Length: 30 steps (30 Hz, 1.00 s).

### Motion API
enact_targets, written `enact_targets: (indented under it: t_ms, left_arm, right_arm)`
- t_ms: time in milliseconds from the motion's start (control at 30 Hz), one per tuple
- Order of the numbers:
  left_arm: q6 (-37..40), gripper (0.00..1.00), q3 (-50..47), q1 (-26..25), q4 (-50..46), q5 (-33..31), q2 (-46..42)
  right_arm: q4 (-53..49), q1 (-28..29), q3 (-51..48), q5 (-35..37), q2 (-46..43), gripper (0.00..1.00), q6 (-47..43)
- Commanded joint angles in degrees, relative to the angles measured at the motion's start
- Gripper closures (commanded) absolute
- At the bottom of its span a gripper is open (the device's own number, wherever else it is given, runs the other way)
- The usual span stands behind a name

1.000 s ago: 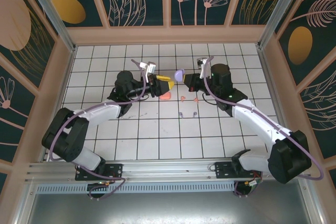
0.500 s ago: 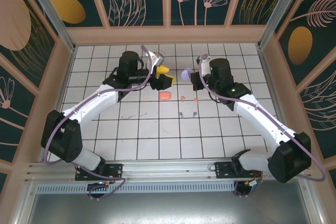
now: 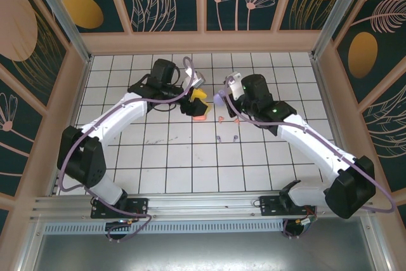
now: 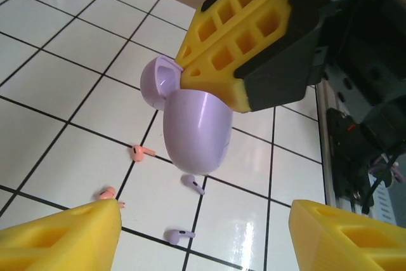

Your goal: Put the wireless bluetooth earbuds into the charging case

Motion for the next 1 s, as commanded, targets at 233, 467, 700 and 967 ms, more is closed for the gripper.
enact_targets:
  t_ms: [233,467,700,967]
  left_arm:
    - [5.21,0.31,3.81,0.23,-7.04,6.09,1.84]
    - [5.61,0.36,4.03,0.23,-7.60,6.56,2.24]
    - [5.68,0.38,4.37,0.23,-7.69,7.47,3.40]
    - [5.51,0.48,4.73,0.23,-7.32,8.25,3.97]
  right_arm:
    - [-4.19,6.67,5.25,5.93,2.85,1.00,-4.36]
    - [-4.14,7.28,5.61,5.85,3.34,1.00,-4.25]
    - [-3.95,8.09,6.22,5.32,3.16,1.00,-3.88]
    - [-3.84,8.38,6.66,5.10,3.47,1.00,-3.94]
